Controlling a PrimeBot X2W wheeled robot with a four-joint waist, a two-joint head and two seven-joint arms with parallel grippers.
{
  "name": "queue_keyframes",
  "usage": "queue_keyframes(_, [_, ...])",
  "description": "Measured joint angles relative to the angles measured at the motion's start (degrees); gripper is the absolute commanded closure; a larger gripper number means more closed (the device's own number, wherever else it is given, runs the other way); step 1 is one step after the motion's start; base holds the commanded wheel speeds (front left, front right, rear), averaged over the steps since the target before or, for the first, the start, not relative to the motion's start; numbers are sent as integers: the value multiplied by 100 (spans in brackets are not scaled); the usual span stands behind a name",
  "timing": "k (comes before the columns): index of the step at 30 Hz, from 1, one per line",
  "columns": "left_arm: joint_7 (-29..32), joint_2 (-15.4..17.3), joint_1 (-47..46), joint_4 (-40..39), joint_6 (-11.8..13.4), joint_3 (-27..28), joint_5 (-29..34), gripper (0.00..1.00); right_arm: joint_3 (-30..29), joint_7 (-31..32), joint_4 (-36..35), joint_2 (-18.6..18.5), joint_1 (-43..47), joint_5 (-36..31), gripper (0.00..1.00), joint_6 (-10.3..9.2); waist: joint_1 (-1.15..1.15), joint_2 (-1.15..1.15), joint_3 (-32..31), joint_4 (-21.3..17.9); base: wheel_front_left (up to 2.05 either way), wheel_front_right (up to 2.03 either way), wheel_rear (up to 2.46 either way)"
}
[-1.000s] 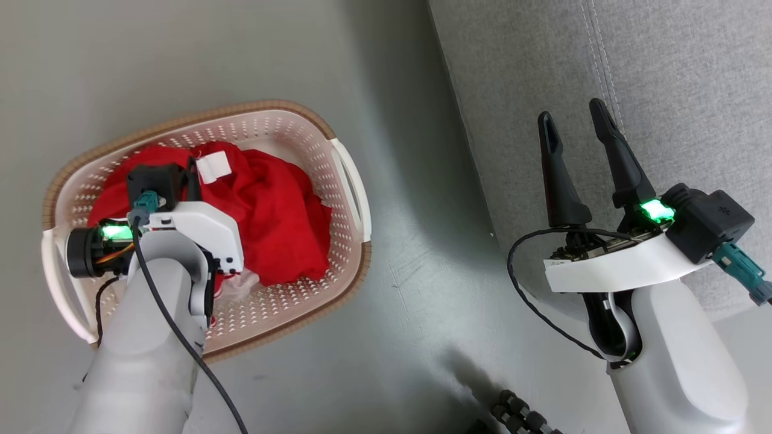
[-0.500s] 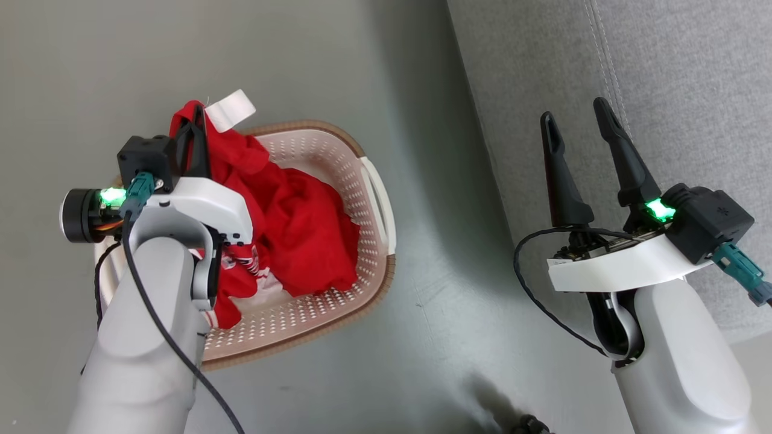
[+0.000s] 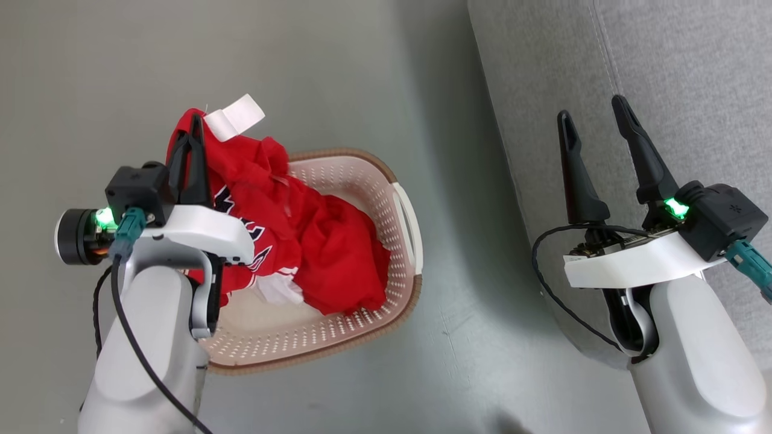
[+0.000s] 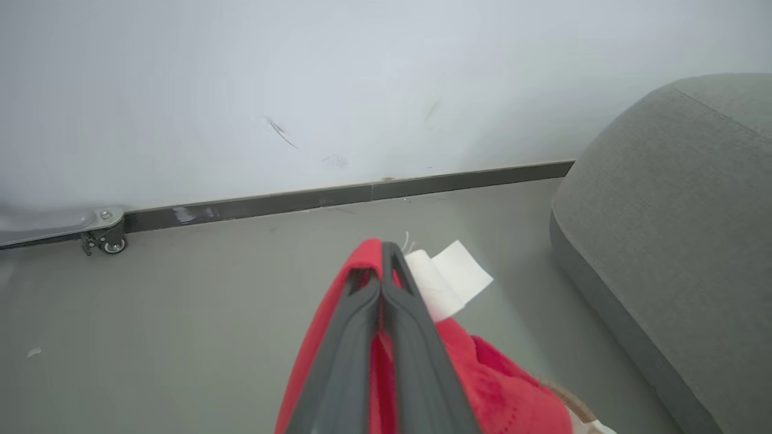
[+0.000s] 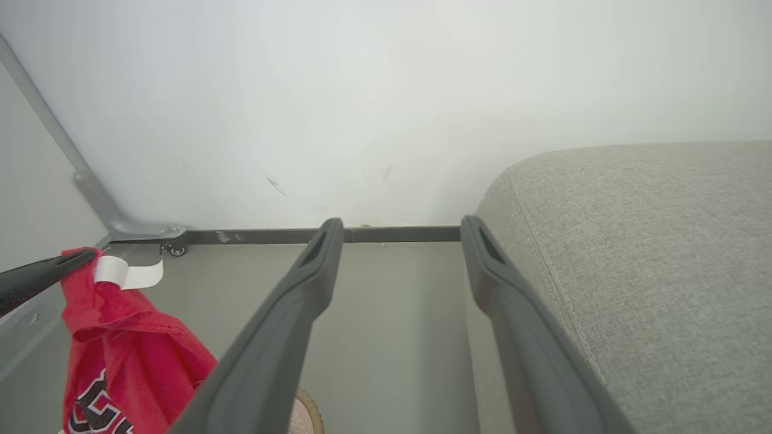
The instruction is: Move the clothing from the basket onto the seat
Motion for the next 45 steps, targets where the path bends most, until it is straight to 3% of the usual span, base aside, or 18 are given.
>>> queue_keyframes(9, [0,60,409,-544,-11,-30,54,100,-23,0,96,-93,36,-97,0,0,0,0,-437,232,0,0,0])
queue_keyframes(28, [-1,145,1006,-1290,-314,56,-108,100,23,-1,313,-301,98,-209,0,0,0,0,-1445,683,0,0,0])
queue_keyframes(45, [-1,209,1607,-1458,-871,-114,-255,100,-2,34,513,-333,748,-205,0,0,0,0,-2450,1013,0,0,0])
